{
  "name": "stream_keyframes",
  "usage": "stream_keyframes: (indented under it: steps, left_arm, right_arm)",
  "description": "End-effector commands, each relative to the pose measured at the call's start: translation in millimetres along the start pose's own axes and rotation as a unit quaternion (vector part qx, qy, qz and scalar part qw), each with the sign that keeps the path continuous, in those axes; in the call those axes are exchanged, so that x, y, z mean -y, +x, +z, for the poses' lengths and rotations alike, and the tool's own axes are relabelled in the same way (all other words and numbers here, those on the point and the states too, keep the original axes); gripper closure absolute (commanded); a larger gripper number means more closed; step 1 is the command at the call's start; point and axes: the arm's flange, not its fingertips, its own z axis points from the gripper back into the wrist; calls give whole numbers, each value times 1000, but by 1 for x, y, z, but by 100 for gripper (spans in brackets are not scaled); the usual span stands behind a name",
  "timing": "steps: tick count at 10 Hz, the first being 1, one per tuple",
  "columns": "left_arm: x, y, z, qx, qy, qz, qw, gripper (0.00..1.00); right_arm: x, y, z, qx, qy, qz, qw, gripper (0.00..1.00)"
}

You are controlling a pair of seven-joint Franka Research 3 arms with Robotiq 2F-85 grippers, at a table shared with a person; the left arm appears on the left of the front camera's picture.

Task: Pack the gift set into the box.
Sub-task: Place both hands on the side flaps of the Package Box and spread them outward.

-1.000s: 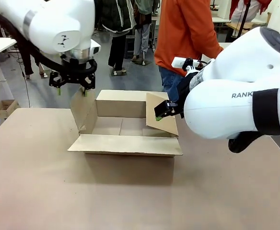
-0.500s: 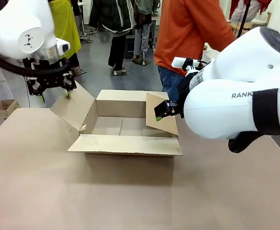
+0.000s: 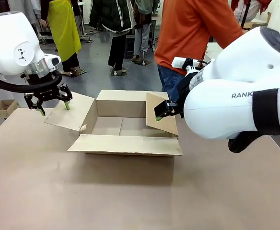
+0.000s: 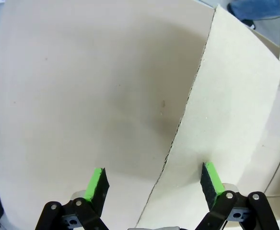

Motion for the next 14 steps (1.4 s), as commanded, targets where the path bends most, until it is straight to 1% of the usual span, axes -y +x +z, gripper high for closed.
stream_keyframes:
  steps: [1,2,3,4,5,6,7,8,9,10,11,12,13,14]
  left_arm:
    - [9,-4,10,12,15,4,1000,0]
    - [9,-4,10,12,15,4,1000,0]
    - [9,-4,10,12,15,4,1000,0]
    - [9,-4,10,12,15,4,1000,0]
    - [9,-4,10,12,15,4,1000,0]
    - [9,-4,10,12,15,4,1000,0]
    - [9,-4,10,12,15,4,1000,0]
    - [9,-4,10,12,15,4,1000,0]
    - [9,-4,10,12,15,4,1000,0]
    - [9,-4,10,12,15,4,1000,0]
    - [9,-4,10,12,15,4,1000,0]
    - [9,-4,10,12,15,4,1000,0]
    - [9,-4,10,12,15,4,1000,0]
    - [9,-4,10,12,15,4,1000,0]
  right_arm:
    - [0,1,0,5,-2,3,1000,0]
    - [0,0,0,0,0,0,1000,0]
    - [-13,21,-5,-56,-43,43,997,0]
    - [-38,54,1,-75,-80,90,990,0]
    - [-62,90,10,-108,-115,109,981,0]
    - [-82,117,12,-161,-153,106,969,0]
    - [-94,129,9,-184,-183,105,960,0]
    - [-94,124,-2,-168,-218,77,958,0]
    - [-56,96,27,-131,-167,106,971,0]
    - [-71,113,27,-150,-198,98,964,0]
    - [-76,110,13,-188,-242,79,948,0]
    - [-100,116,-19,-217,-271,92,933,0]
    - [-106,125,-48,-236,-276,97,927,0]
    - [-108,133,-71,-244,-273,79,927,0]
